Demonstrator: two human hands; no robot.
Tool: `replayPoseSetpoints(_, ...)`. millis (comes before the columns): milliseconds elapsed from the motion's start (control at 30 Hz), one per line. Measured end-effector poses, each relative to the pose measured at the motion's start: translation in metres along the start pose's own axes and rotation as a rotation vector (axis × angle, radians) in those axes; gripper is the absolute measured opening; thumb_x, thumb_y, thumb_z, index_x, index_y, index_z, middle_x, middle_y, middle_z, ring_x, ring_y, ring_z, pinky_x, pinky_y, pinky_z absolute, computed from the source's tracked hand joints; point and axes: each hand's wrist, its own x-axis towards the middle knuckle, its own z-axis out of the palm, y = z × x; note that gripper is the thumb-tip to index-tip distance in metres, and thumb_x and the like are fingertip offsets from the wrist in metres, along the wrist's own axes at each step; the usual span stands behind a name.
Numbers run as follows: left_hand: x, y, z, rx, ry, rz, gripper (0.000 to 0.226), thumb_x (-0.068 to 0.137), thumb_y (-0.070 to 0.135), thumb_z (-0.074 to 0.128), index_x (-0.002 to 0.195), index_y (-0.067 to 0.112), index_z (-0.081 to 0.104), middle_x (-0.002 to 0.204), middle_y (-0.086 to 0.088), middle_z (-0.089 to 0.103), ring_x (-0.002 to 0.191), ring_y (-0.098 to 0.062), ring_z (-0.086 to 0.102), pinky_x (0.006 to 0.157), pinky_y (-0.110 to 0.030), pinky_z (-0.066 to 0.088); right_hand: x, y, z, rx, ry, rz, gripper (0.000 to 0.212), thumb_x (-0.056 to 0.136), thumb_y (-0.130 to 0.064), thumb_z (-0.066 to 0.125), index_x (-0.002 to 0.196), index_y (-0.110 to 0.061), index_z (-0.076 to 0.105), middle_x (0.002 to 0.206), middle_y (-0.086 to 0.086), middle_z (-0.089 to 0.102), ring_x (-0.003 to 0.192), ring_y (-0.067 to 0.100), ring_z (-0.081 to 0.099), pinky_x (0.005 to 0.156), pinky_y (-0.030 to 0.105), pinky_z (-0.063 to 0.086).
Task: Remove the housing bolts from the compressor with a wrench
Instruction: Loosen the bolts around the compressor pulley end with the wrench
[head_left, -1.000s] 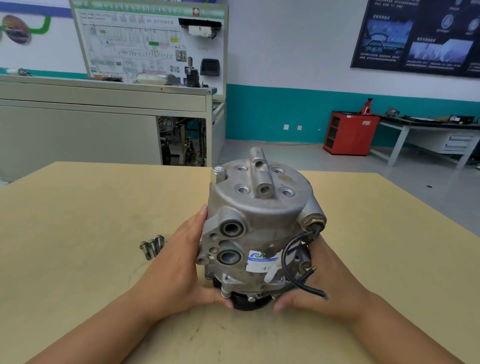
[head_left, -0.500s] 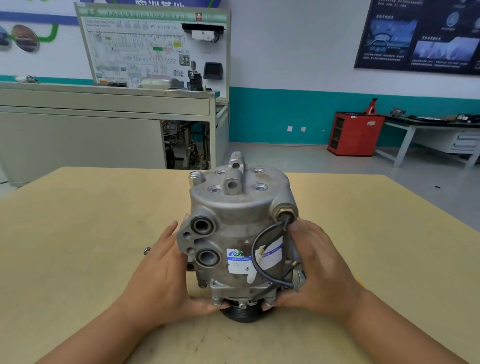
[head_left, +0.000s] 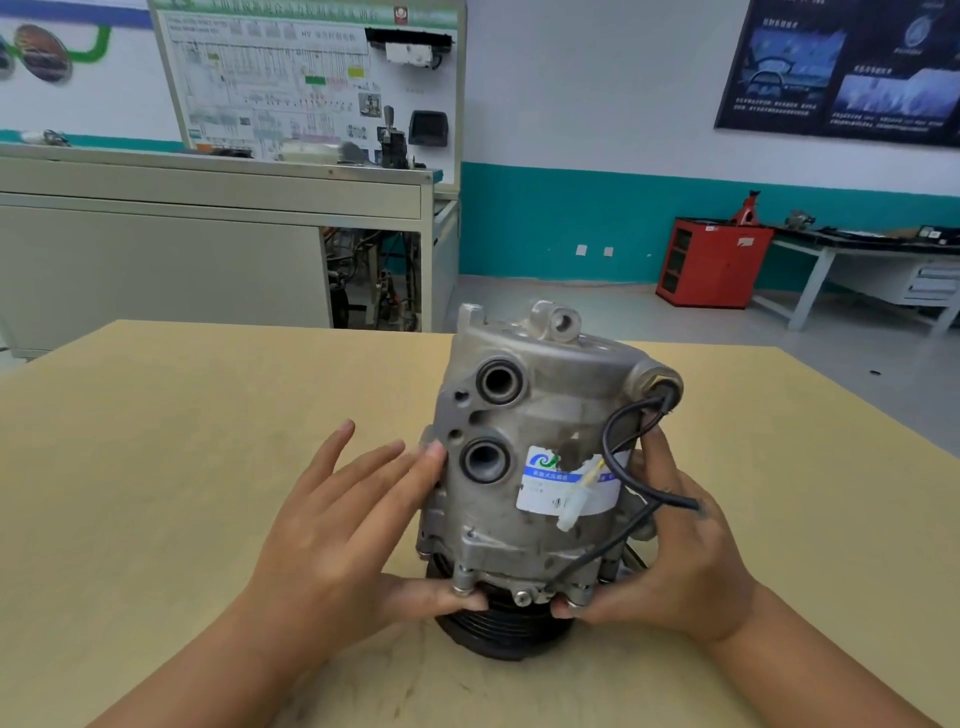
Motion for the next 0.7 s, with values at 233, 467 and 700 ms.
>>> replayPoseSetpoints(233,0.005,0.008,-0.006,-0.240,-0.166,-0.217,0.091,0.079,0.078,0.036,0.124,-0.001,0.041,0.125,-0.009,0.052,0.132,0.004,0.034,0.112,-0.011,0.014,-0.007,-0.003,0.005,0.127,0.004,0.086,0.125,0.055,-0.067,0.074,0.151,-0.014,0.015,0.119,0.011,0.061,0.104,0.002,0.054,0.089,0.016,0.043)
replayPoseSetpoints(467,-0.010,0.013,-0.001,-0.616,-0.024,-0.477,0.085,0.067,0.088,0.044,0.123,0.026,0.032,0.149,0.013,0.038,0.128,-0.006,0.041,0.099,-0.009,0.035,-0.007,-0.019,0.007,0.481,-0.055,0.369,0.112,0.037,-0.054,0.085,0.136,-0.056,0.031,0.115,-0.017,0.067,0.106,-0.008,0.060,0.087,0.005,0.041)
replayPoseSetpoints(700,-0.007,0.015,-0.003,-0.645,-0.021,-0.664,0.078,0.056,0.093,0.047,0.113,0.040,0.036,0.130,0.018,0.048,0.109,0.023,0.047,0.083,0.001,0.038,-0.004,-0.025,0.010,0.523,-0.069,0.524,0.094,0.035,-0.074,0.080,0.122,-0.062,0.045,0.112,-0.027,0.064,0.108,-0.004,0.060,0.088,0.007,0.042)
